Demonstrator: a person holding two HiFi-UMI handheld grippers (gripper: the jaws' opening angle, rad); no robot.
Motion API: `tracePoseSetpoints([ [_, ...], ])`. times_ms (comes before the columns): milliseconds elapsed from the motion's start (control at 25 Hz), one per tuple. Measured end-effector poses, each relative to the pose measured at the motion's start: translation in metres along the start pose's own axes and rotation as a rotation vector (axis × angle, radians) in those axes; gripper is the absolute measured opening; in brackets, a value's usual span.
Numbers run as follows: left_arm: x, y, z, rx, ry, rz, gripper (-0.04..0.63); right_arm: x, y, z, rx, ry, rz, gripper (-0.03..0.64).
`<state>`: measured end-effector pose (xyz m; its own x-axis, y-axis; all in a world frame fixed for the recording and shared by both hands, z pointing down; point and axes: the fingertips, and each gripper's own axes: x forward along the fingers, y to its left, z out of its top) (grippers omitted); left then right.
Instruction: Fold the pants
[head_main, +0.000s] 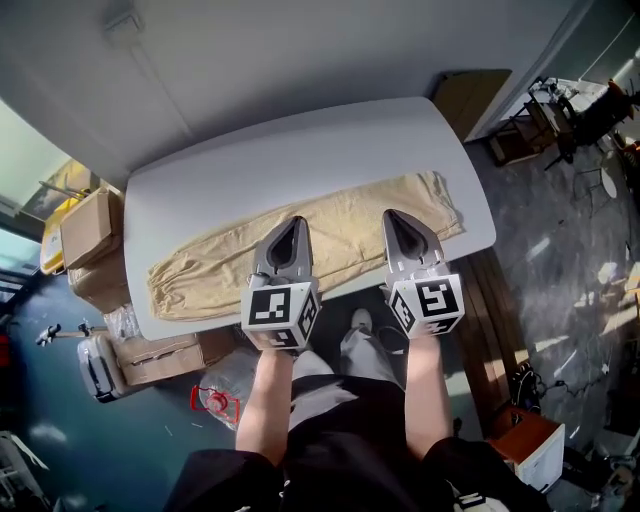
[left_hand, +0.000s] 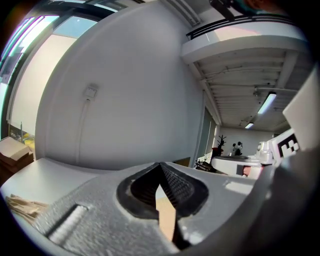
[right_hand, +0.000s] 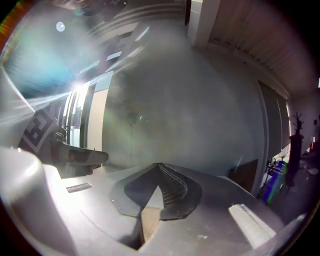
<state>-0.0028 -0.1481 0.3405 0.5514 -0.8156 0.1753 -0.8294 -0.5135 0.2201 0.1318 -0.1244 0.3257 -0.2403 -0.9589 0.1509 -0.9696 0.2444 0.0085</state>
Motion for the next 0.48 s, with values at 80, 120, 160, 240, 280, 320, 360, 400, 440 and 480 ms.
tracePoseSetpoints([
  [80,0.012,-0.016,-0.005,0.003,0.020,-0.033,0.003,-0.011,-0.023,-0.003,0.011,0.003,-0.048,0.006],
  [120,0.018,-0.024,-0.008,0.005,0.029,-0.049,0.003,-0.017,-0.035,-0.005,0.017,0.006,-0.074,0.006],
  [160,0.024,-0.032,-0.011,0.007,0.037,-0.066,0.003,-0.023,-0.048,-0.007,0.024,0.009,-0.101,0.006],
  [240,0.037,-0.050,-0.016,0.010,0.048,-0.102,0.003,-0.036,-0.071,-0.014,0.037,0.019,-0.152,0.006],
  [280,0.042,-0.059,-0.021,0.009,0.058,-0.117,0.003,-0.043,-0.081,-0.018,0.041,0.026,-0.174,0.006],
  [320,0.048,-0.068,-0.026,0.007,0.073,-0.129,0.003,-0.050,-0.091,-0.022,0.046,0.034,-0.194,0.006],
  [360,0.053,-0.076,-0.033,0.003,0.093,-0.138,0.003,-0.055,-0.100,-0.027,0.051,0.043,-0.210,0.006],
  [400,0.057,-0.084,-0.039,-0.001,0.111,-0.148,0.003,-0.060,-0.108,-0.031,0.055,0.052,-0.224,0.006],
  [440,0.062,-0.091,-0.045,-0.004,0.124,-0.160,0.003,-0.064,-0.115,-0.035,0.057,0.060,-0.234,0.006],
  [480,0.067,-0.099,-0.050,-0.005,0.132,-0.172,0.003,-0.067,-0.122,-0.038,0.059,0.066,-0.243,0.006],
])
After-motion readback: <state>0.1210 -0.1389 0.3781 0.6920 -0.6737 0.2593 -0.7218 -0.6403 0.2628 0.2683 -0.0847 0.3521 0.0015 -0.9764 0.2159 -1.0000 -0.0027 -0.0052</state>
